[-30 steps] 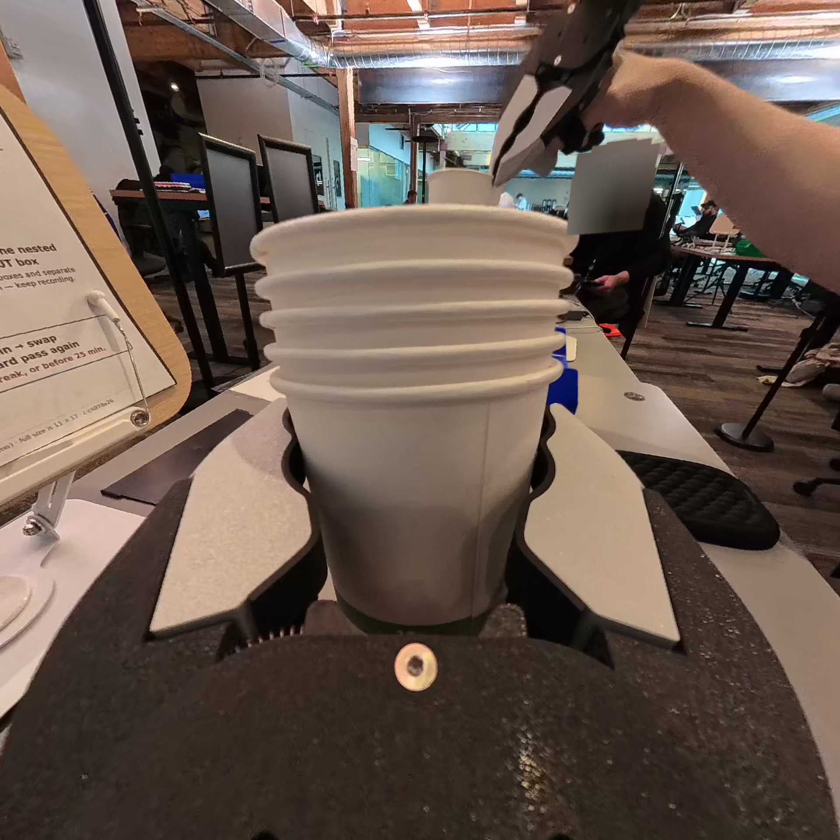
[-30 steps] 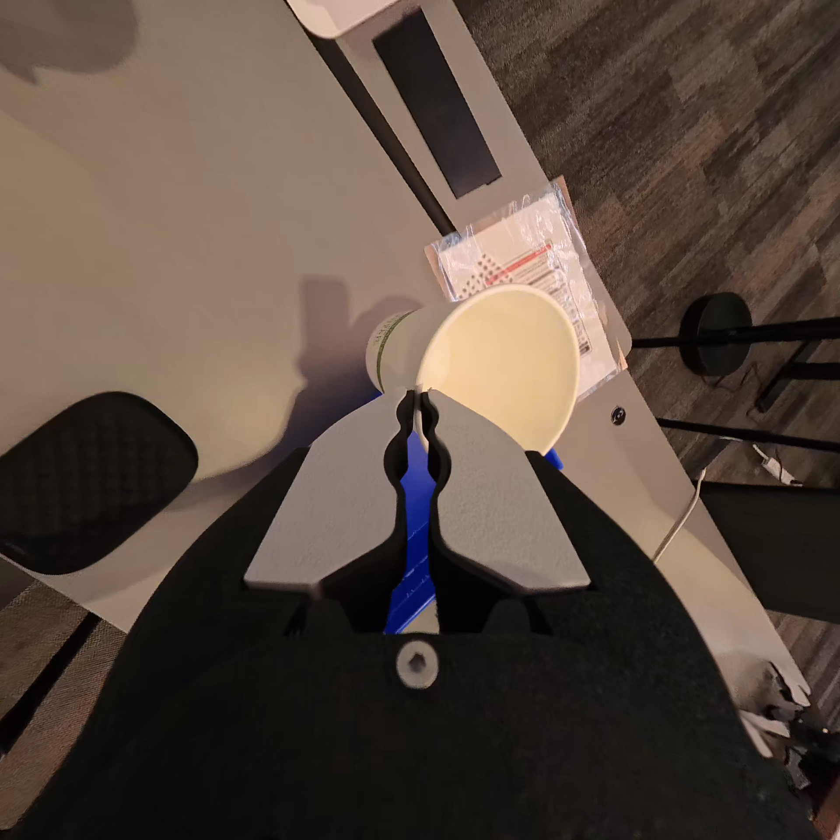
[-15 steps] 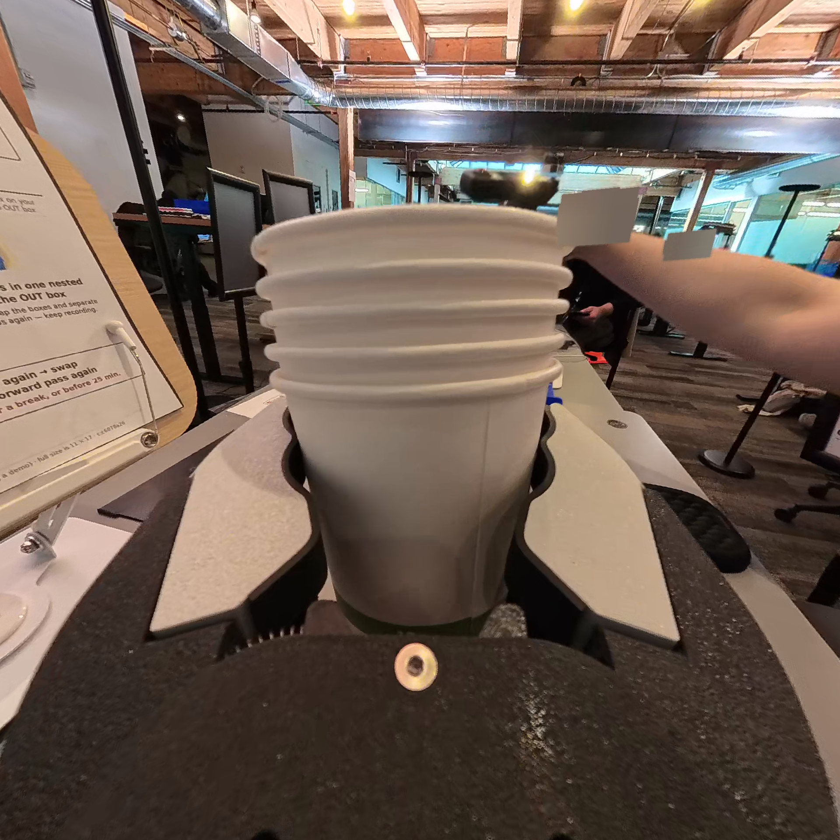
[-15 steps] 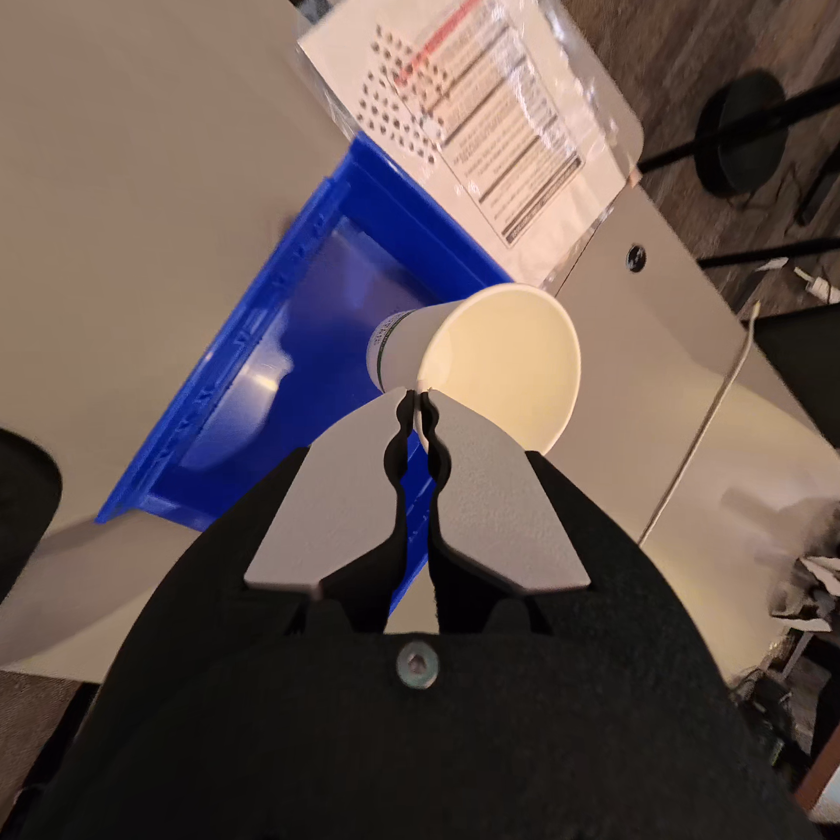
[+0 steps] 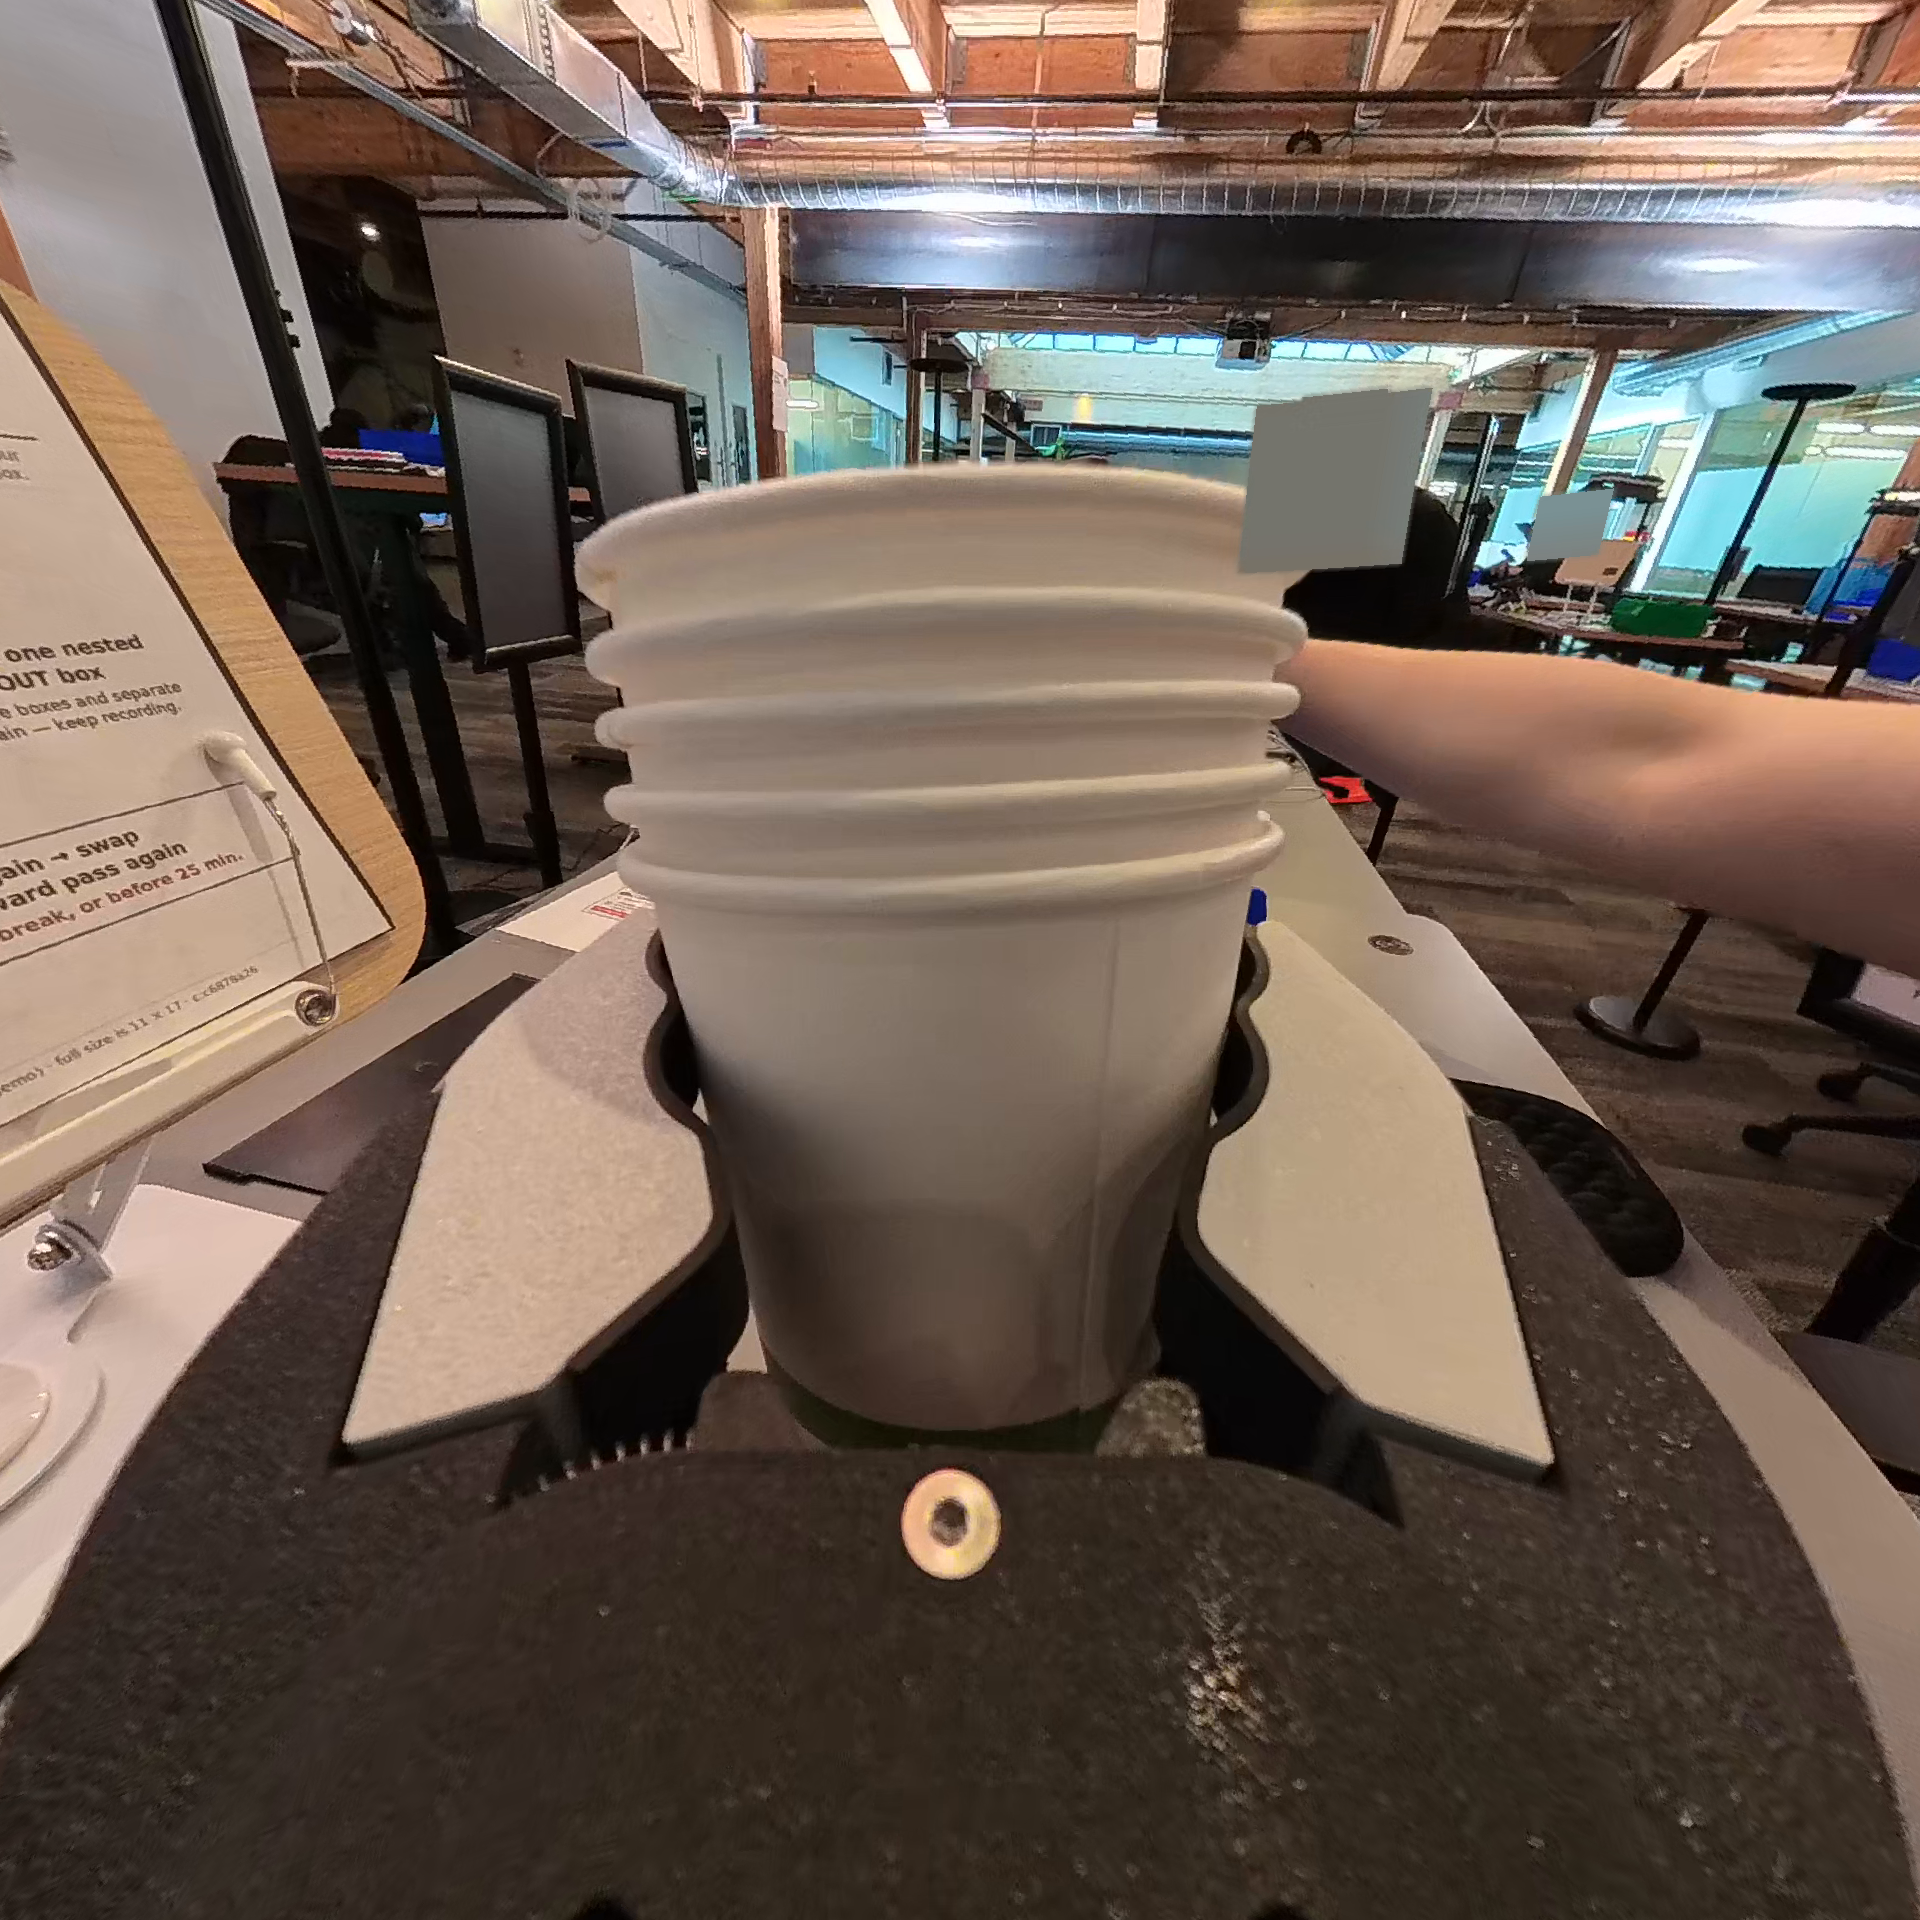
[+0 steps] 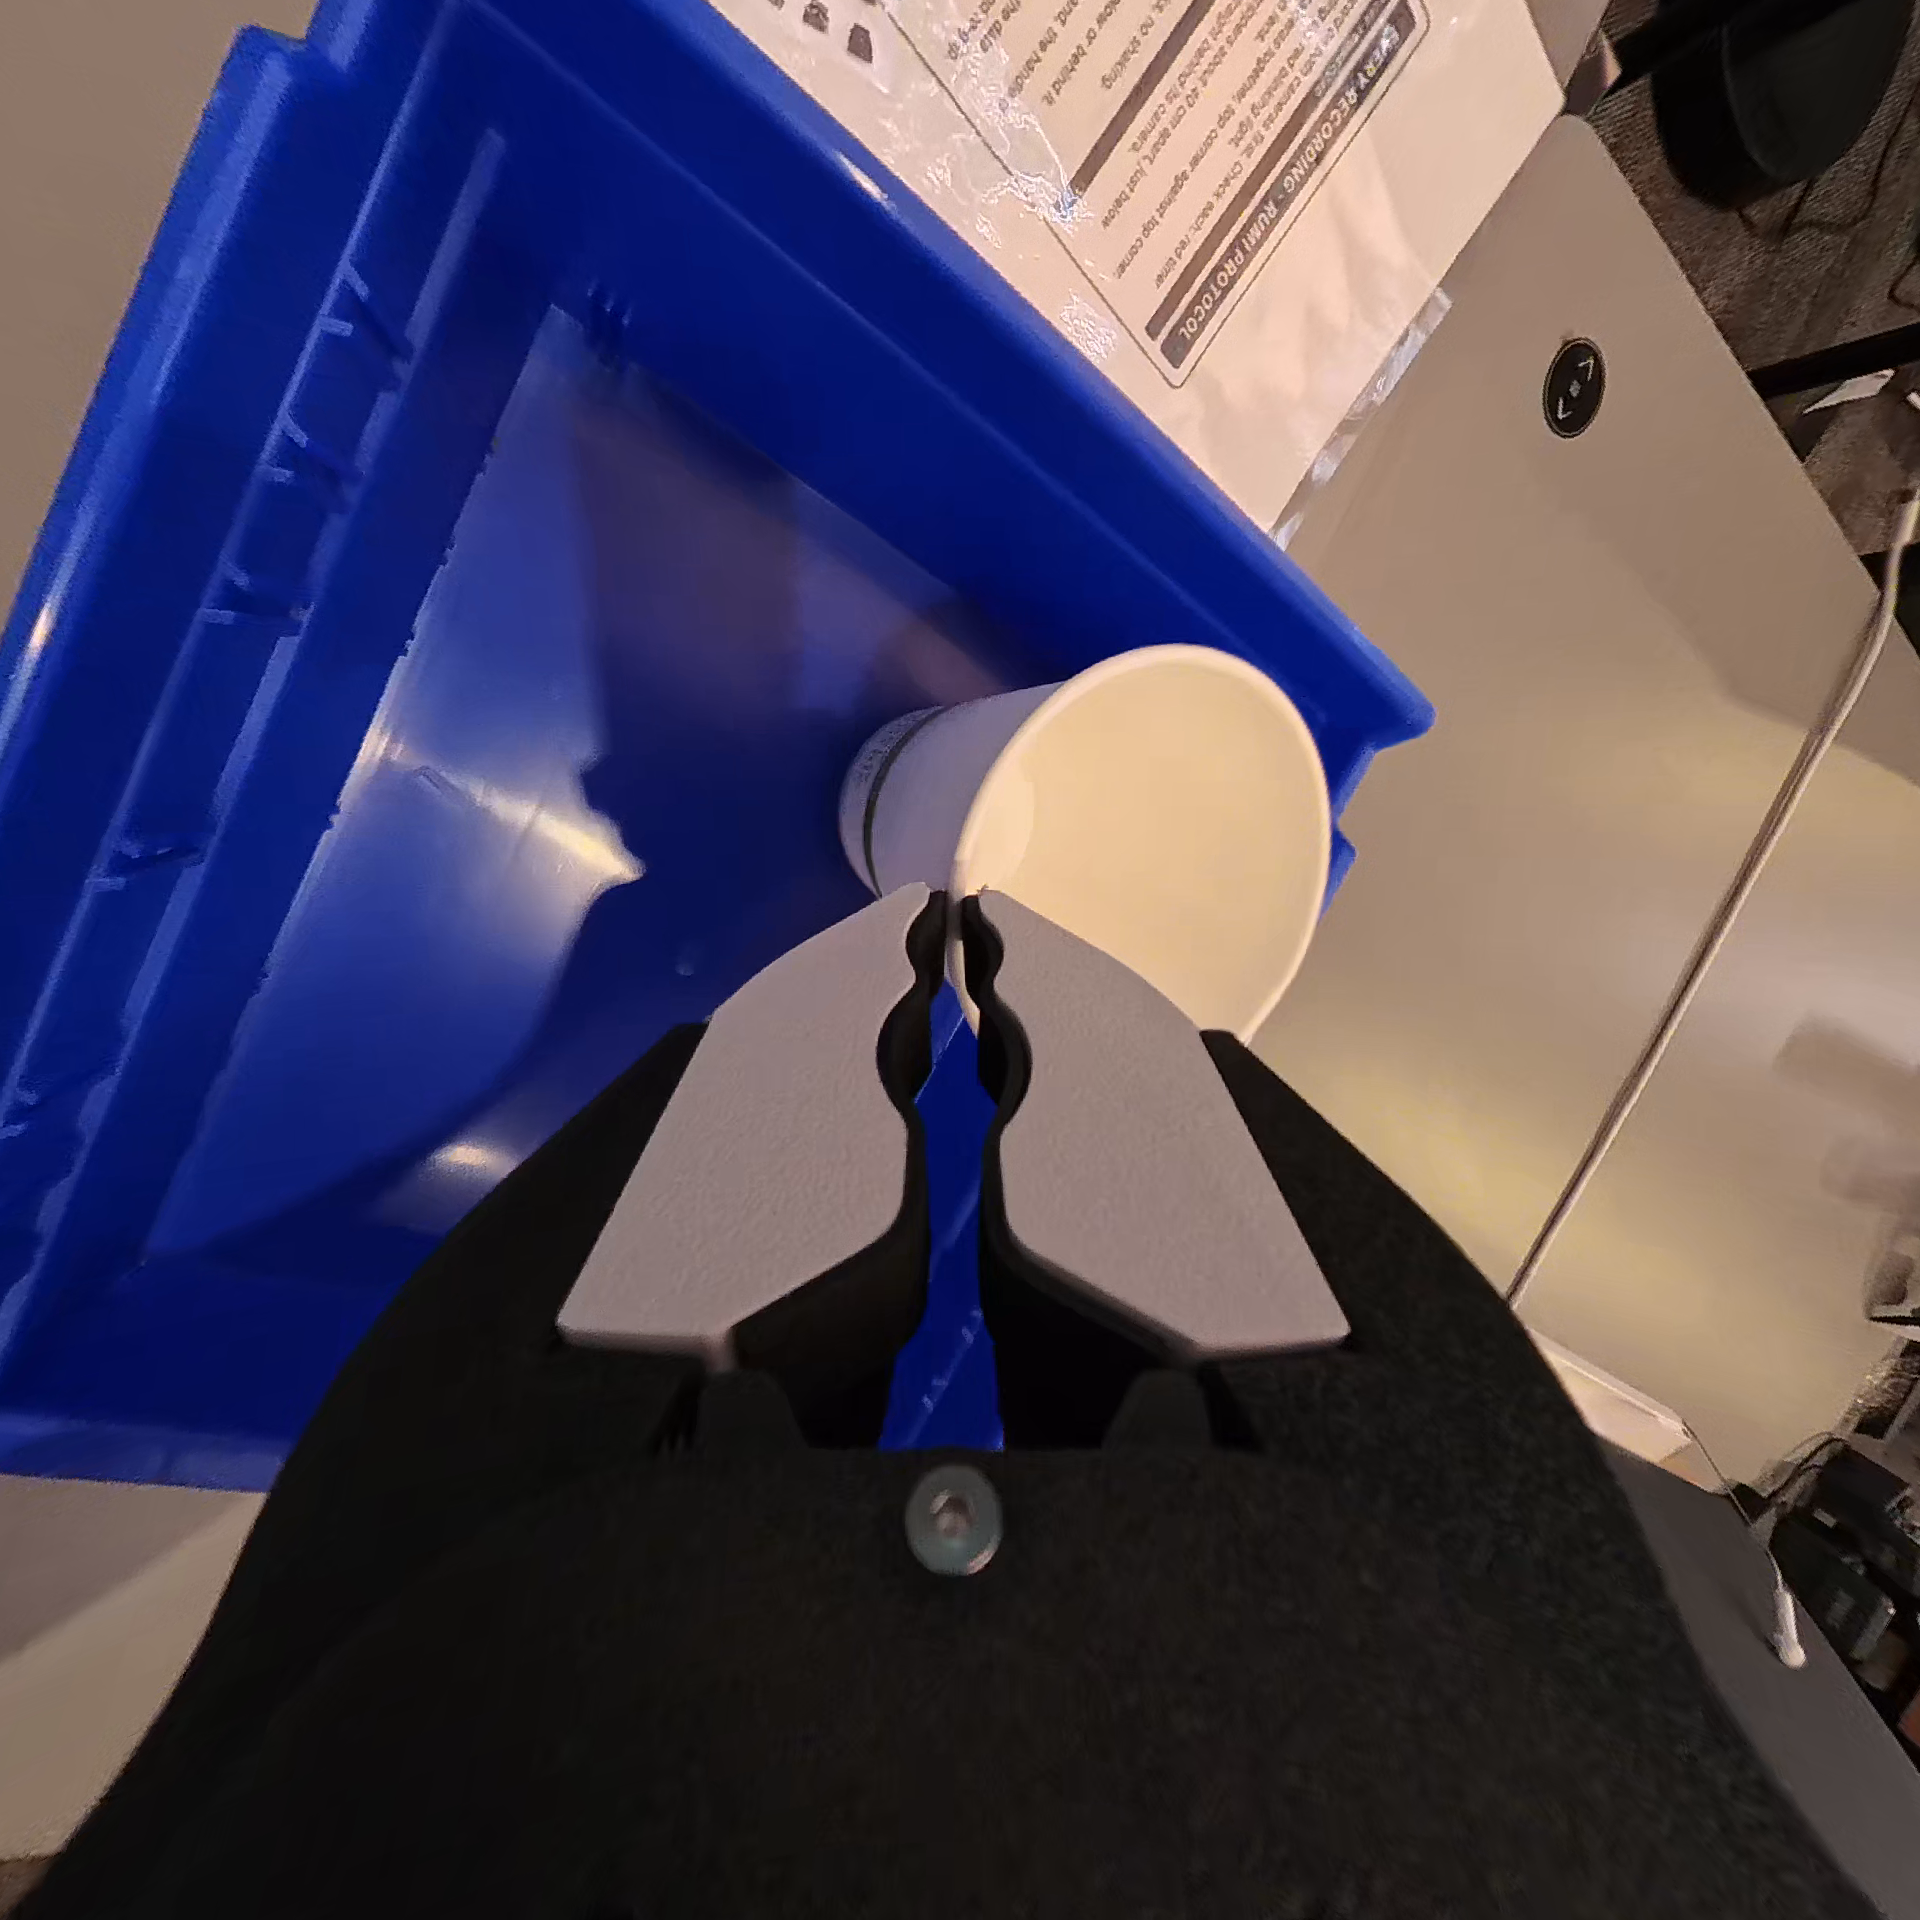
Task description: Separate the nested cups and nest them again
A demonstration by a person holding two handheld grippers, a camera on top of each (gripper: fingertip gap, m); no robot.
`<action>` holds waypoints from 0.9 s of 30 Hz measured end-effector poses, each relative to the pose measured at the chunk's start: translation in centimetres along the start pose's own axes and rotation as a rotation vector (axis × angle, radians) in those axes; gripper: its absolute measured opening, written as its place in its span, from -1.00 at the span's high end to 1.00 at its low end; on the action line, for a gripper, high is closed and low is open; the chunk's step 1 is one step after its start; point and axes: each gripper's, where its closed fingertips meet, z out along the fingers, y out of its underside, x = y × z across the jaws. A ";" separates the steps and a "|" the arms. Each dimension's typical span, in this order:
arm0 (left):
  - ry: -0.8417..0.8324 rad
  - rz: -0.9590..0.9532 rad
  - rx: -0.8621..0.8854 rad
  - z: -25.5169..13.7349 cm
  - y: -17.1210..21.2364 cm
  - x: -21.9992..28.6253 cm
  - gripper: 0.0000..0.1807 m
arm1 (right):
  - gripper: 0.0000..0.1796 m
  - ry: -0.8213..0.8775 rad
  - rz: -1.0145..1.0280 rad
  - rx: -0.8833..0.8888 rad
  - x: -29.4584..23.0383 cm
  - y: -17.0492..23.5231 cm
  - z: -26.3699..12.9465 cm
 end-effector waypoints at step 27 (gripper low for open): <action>0.057 0.000 -0.065 1.7 1.9 1.8 -0.10 | 0.57 -0.429 -1.105 0.795 -36.3 -20.4 -29.6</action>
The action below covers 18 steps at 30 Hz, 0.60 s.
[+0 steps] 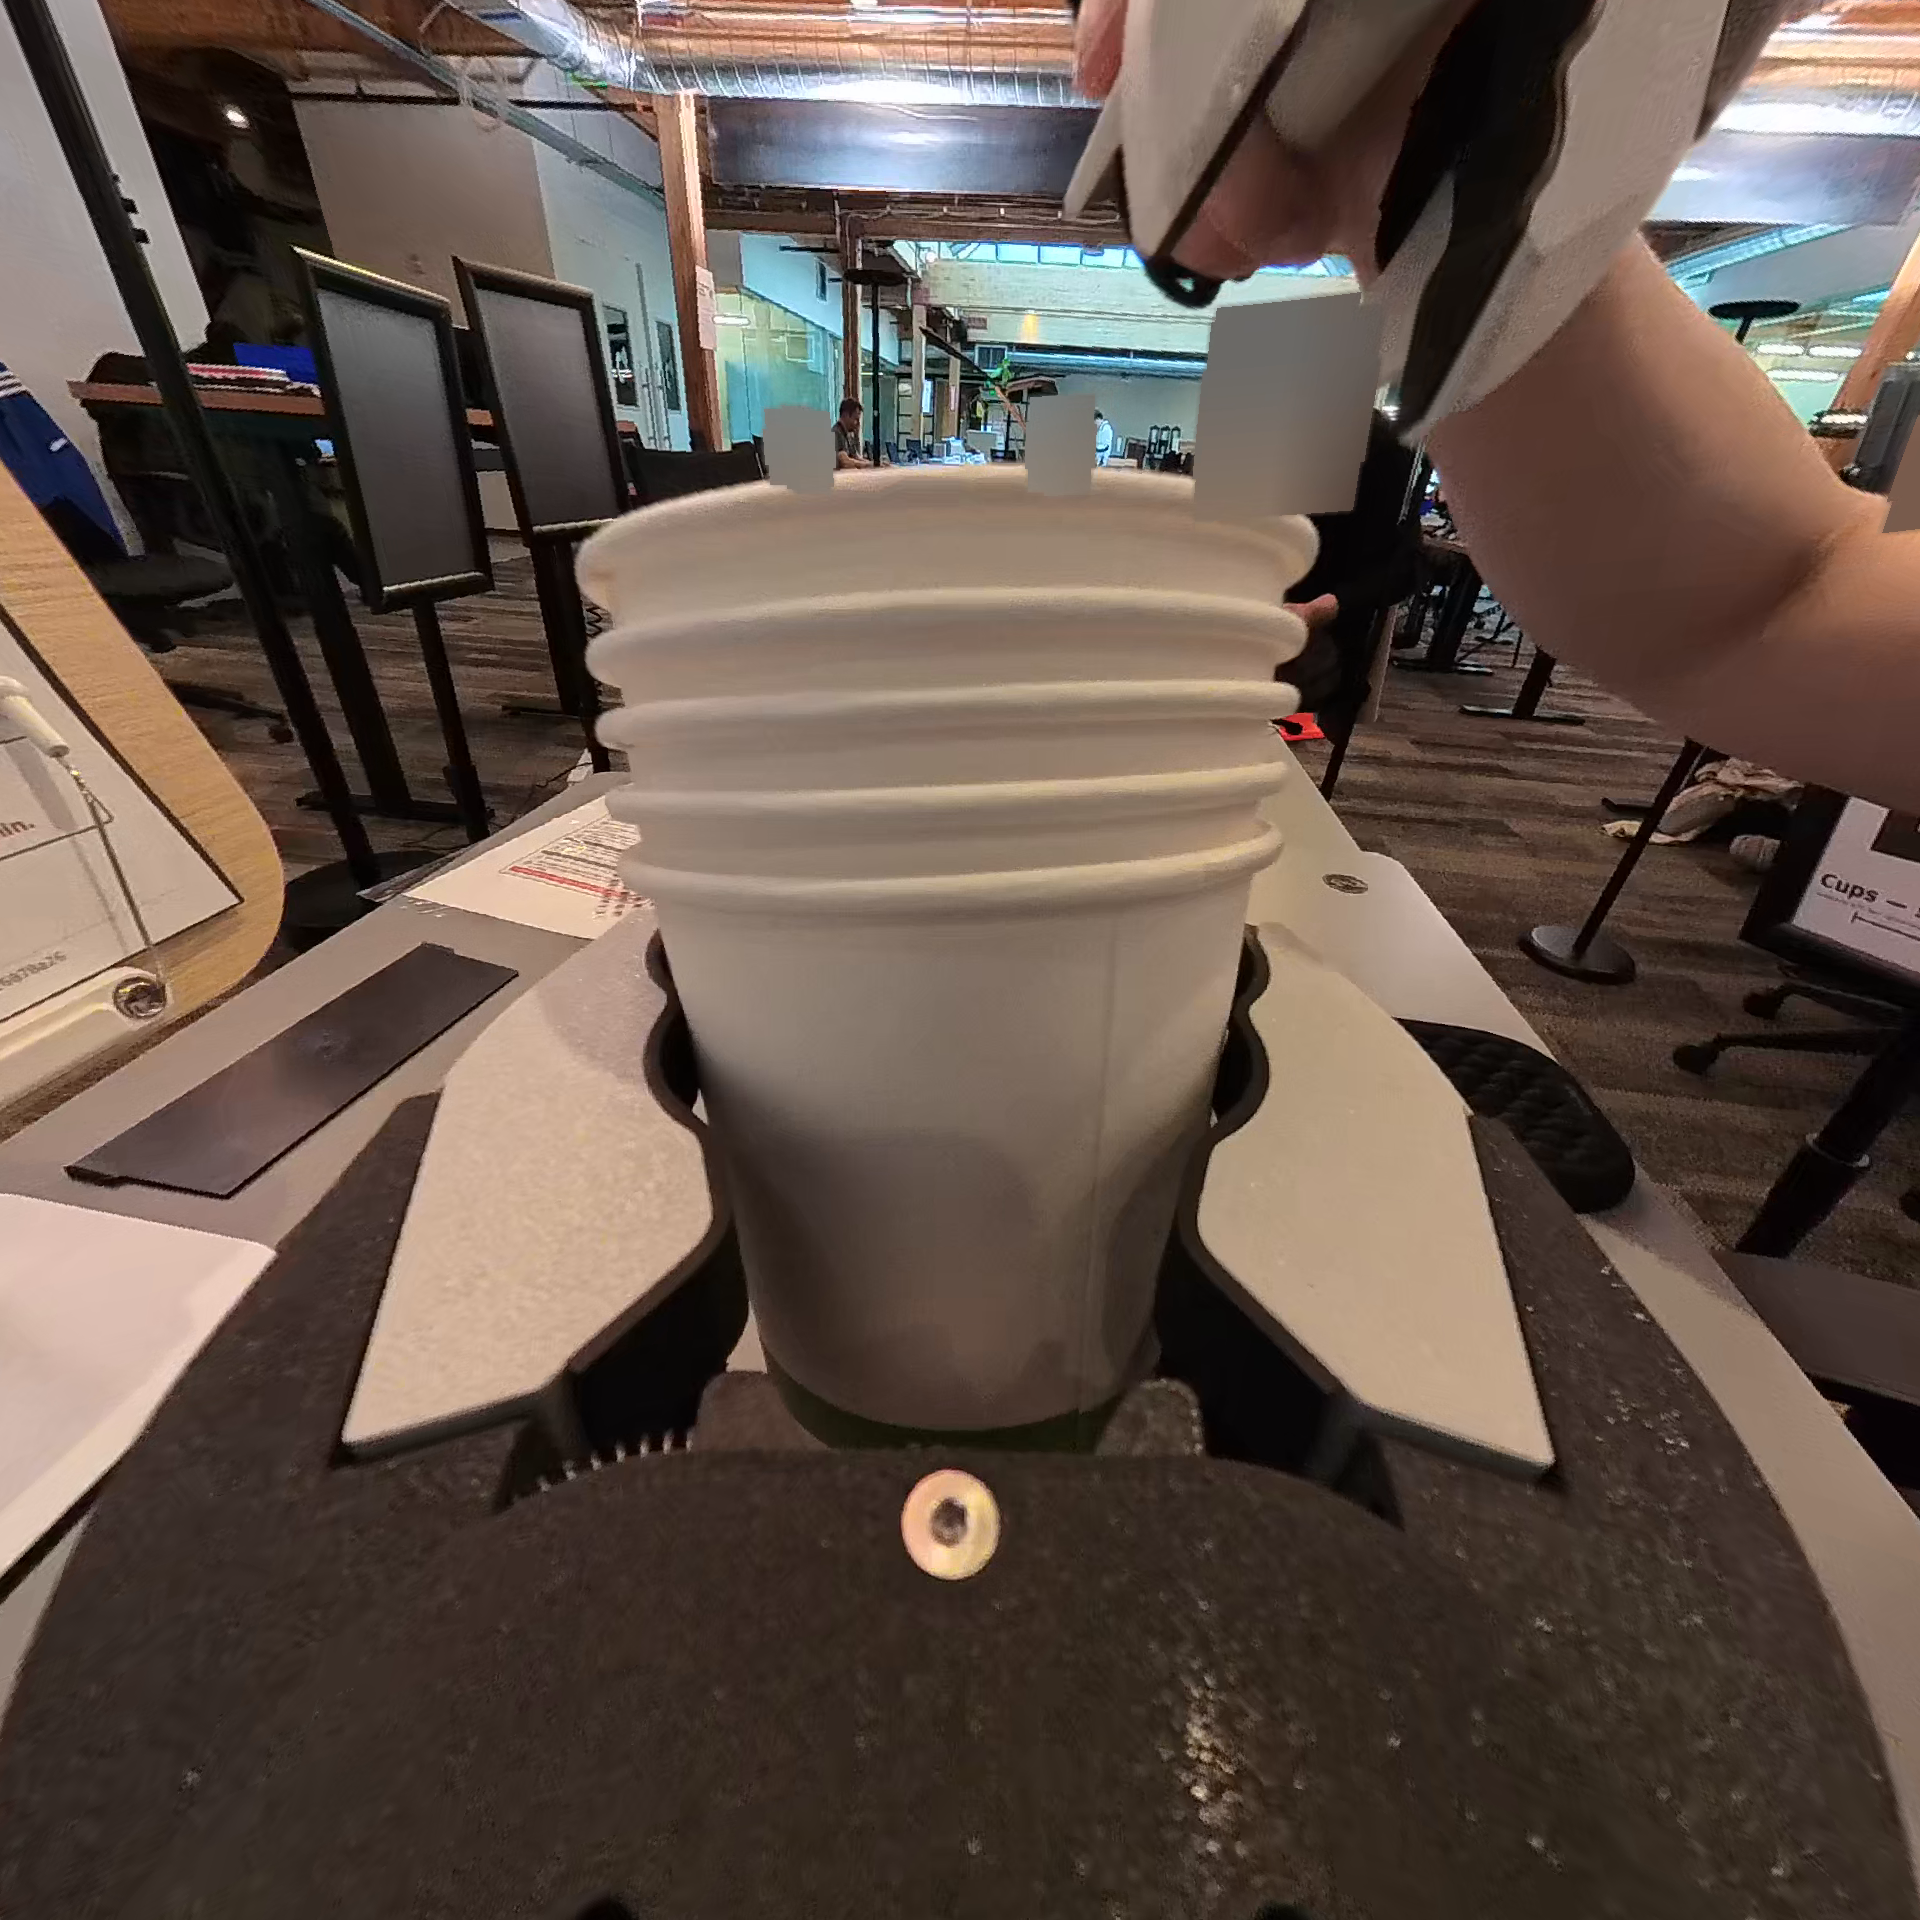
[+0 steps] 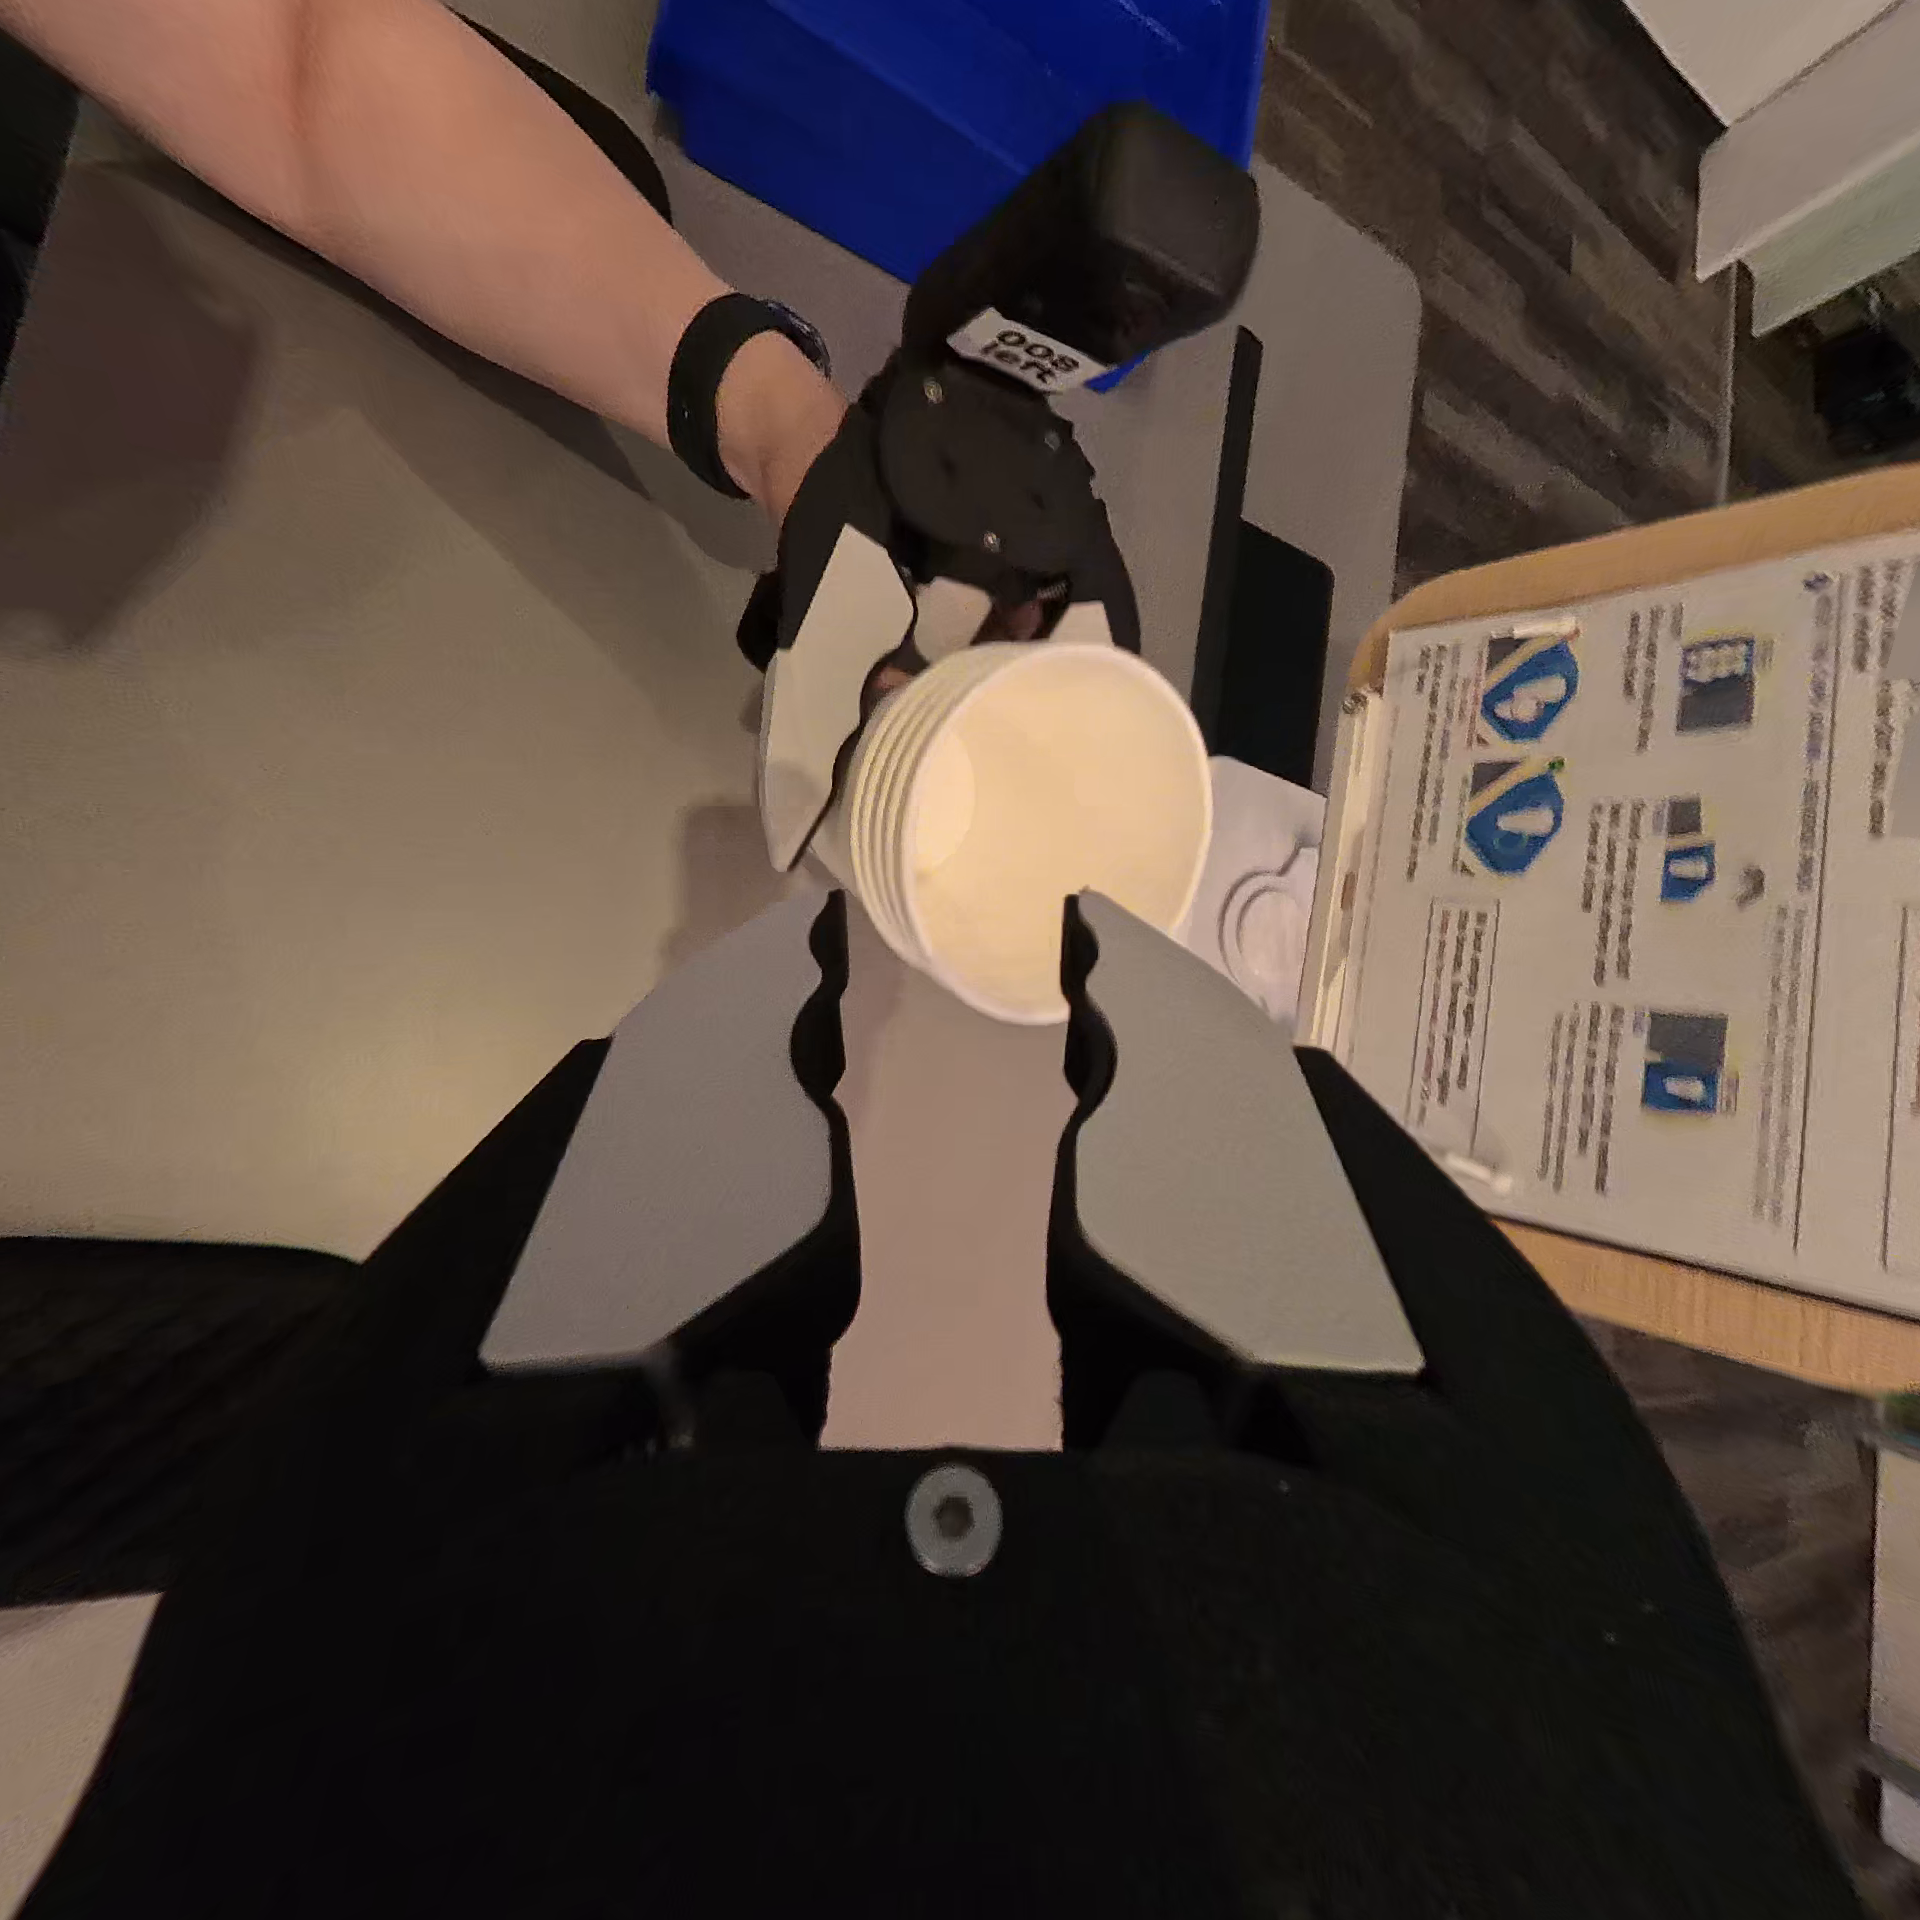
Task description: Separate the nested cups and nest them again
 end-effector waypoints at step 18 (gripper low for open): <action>-0.041 0.023 0.019 -0.5 -0.8 -0.5 -0.10 | 0.64 -0.048 0.137 -0.163 0.5 -1.0 5.6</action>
